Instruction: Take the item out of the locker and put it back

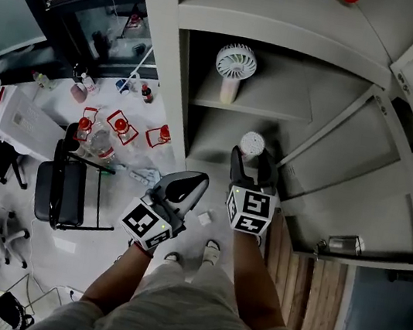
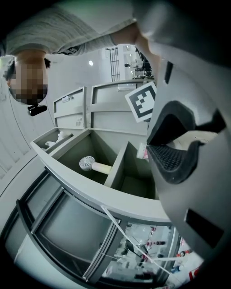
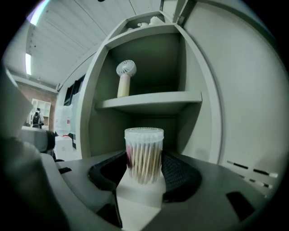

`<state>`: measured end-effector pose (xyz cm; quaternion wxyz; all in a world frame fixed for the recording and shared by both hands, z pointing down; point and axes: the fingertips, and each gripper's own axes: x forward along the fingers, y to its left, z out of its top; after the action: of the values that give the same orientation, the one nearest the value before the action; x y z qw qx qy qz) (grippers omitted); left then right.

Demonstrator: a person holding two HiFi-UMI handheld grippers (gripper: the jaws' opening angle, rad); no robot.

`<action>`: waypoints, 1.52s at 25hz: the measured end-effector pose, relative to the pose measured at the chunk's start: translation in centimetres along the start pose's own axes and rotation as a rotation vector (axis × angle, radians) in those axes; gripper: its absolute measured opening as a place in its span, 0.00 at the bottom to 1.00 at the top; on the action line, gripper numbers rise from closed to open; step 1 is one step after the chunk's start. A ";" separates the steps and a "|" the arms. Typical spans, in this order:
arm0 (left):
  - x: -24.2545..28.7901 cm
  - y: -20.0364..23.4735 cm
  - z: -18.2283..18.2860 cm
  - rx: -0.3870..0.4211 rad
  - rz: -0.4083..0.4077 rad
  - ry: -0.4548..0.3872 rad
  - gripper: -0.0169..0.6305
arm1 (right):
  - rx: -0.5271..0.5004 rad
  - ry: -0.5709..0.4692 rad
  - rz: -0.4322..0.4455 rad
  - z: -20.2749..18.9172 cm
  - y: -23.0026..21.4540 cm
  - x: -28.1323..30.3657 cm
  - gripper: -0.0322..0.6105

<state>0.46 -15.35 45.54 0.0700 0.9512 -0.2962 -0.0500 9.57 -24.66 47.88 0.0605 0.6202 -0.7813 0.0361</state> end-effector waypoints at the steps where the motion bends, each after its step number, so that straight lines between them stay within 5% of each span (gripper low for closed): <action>1: -0.1 -0.2 0.3 0.004 -0.002 -0.005 0.04 | -0.003 -0.015 0.016 0.9 0.4 -0.6 0.44; 19: -2.8 -3.5 4.3 0.030 -0.038 -0.074 0.04 | -0.089 -0.242 0.233 13.7 7.0 -13.6 0.44; 38: -5.0 -5.7 7.1 0.078 -0.039 -0.108 0.04 | -0.066 -0.305 0.292 16.1 9.0 -17.2 0.44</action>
<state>-1.40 -8.62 37.91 0.0160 0.9547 -0.2828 -0.0908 3.89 -8.16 29.71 -0.0444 0.4964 -0.8637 -0.0754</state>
